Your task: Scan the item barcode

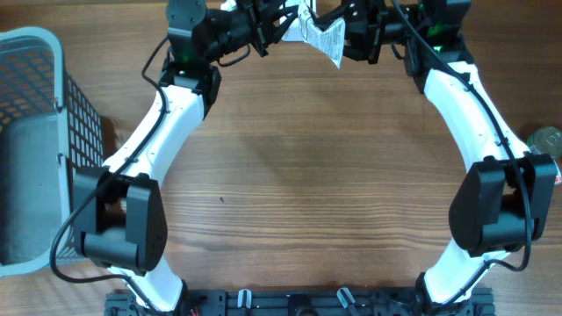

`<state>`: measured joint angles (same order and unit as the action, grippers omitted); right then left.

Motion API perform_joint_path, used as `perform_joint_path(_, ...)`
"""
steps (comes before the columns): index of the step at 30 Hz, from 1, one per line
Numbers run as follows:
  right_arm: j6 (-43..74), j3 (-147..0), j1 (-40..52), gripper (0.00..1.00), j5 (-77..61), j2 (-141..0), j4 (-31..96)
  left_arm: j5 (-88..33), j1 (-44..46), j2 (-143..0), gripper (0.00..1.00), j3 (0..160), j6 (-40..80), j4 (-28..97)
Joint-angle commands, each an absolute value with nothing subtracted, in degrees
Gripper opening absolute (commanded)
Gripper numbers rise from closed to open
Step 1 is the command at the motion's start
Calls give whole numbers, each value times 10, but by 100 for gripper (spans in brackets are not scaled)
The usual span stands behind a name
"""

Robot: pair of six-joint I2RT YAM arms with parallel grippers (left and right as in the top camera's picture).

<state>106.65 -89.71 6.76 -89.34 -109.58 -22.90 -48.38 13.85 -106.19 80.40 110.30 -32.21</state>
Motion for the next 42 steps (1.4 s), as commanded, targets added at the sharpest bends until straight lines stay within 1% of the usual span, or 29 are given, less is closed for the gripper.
perform_joint_path(1, 1073, -904, 69, 5, -914, -1081, -230, -507, 127, -1061, 32, 809, 1102, -326)
perform_joint_path(3, 1084, -904, 69, 5, -912, -1081, -231, -507, 126, -1061, 35, 809, 1098, -325)
perform_joint_path(5, 1108, -904, 69, 5, -910, -1081, -233, -507, 126, -1061, 47, 809, 1097, -302)
perform_joint_path(6, 1120, -904, 69, 5, -910, -1081, -233, -507, 127, -1061, 55, 809, 1097, -290)
perform_joint_path(8, 1129, -904, 69, 5, -909, -1081, -234, -508, 130, -1061, 65, 809, 1097, -279)
perform_joint_path(10, 1129, -904, 69, 5, -907, -1081, -241, -508, 137, -1061, 73, 809, 1097, -278)
perform_joint_path(11, 1131, -904, 69, 5, -907, -1081, -244, -508, 141, -1061, 79, 809, 1097, -279)
perform_joint_path(12, 1133, -904, 69, 5, -907, -1081, -247, -508, 144, -1061, 83, 809, 1097, -279)
perform_joint_path(14, 1142, -904, 69, 5, -904, -1081, -251, -508, 154, -1061, 85, 809, 1098, -279)
perform_joint_path(24, 1141, -904, 69, 5, -901, -1081, -253, -517, 161, -1061, 87, 809, 1103, -291)
perform_joint_path(25, 1141, -904, 69, 5, -901, -1081, -253, -517, 160, -1061, 85, 809, 1105, -292)
perform_joint_path(26, 1140, -904, 69, 5, -901, -1081, -253, -517, 159, -1061, 76, 809, 1108, -292)
perform_joint_path(28, 1140, -904, 69, 5, -901, -1081, -253, -521, 158, -1061, 47, 809, 1115, -292)
perform_joint_path(29, 1140, -904, 69, 5, -901, -1081, -253, -521, 156, -1061, 41, 809, 1115, -292)
perform_joint_path(30, 1140, -904, 69, 5, -901, -1081, -253, -522, 156, -1061, 39, 809, 1115, -292)
perform_joint_path(32, 1140, -904, 69, 5, -901, -1081, -253, -524, 155, -1061, 40, 809, 1115, -292)
perform_joint_path(42, 1140, -904, 69, 5, -901, -1081, -253, -525, 146, -1061, 48, 809, 1115, -291)
